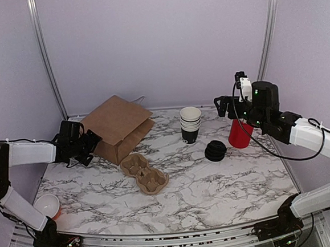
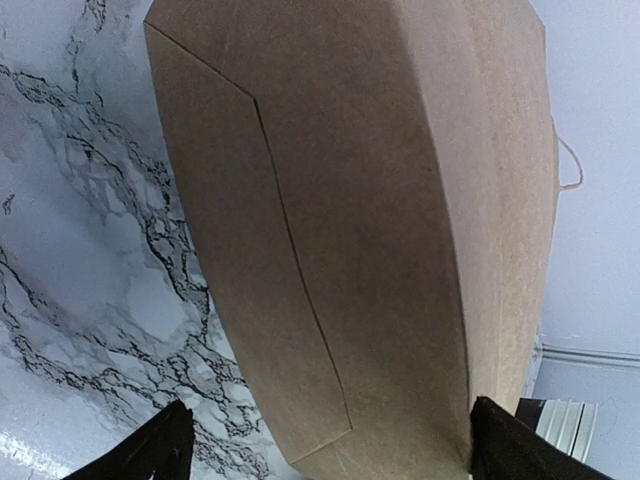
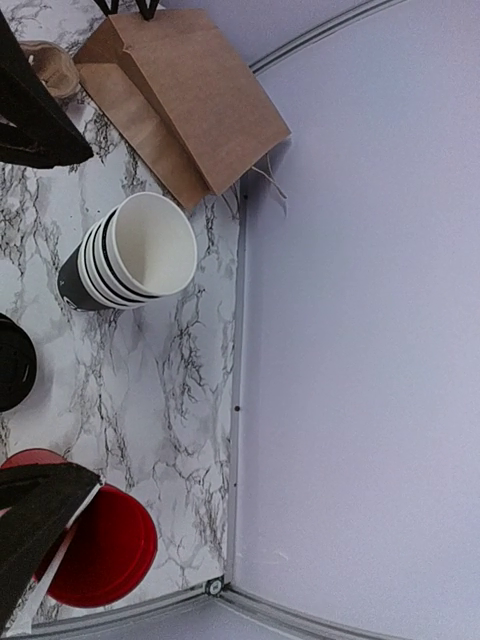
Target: Pack the takeout coffee
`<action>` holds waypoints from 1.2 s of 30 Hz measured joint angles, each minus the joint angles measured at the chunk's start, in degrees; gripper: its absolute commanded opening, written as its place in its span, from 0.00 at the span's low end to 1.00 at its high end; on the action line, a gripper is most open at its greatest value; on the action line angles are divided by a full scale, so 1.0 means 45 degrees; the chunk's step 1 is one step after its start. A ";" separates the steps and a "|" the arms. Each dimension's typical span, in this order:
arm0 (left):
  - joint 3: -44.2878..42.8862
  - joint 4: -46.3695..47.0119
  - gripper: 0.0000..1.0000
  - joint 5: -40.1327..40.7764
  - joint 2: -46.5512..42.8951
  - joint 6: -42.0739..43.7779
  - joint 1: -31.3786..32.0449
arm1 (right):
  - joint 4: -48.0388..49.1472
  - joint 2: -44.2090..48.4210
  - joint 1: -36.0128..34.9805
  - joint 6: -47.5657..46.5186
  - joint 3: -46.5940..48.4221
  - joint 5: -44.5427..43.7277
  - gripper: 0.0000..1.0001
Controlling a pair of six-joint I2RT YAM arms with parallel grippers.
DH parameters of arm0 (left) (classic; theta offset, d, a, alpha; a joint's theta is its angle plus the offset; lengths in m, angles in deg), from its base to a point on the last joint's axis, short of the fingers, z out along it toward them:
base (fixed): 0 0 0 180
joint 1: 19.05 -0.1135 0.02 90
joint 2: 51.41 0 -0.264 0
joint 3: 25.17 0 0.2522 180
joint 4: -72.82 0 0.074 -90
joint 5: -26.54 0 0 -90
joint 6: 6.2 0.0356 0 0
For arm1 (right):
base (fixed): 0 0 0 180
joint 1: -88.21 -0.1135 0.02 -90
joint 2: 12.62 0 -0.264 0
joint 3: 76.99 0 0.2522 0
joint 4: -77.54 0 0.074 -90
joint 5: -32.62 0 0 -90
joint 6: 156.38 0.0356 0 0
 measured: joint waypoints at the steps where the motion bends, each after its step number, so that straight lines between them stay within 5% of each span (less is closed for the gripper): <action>1: 0.0204 0.0141 0.93 0.0000 -0.0146 -0.0034 -0.0058 | 0.0005 -0.0005 0.0000 -0.0005 0.0000 0.0000 1.00; 6: 0.1875 0.1112 0.87 0.0005 -0.1433 -0.0248 -0.0393 | 0.0005 -0.0044 0.0000 0.0000 0.0000 0.0068 1.00; 16: 0.3750 0.2059 0.42 0.0034 -0.3478 -0.0049 -0.0889 | -0.0146 -0.0661 -0.0131 -0.0194 0.0209 0.0661 1.00; 27: 0.4153 0.2448 0.02 -0.0486 -0.4274 0.0865 -0.1341 | -0.0928 -0.4988 -0.2186 -0.0714 0.4711 0.3288 0.97; 36: 0.4041 0.1214 0.00 -0.0656 -0.4930 0.1821 -0.1472 | -0.1734 -0.9024 -0.2511 -0.0481 0.8058 0.5858 0.95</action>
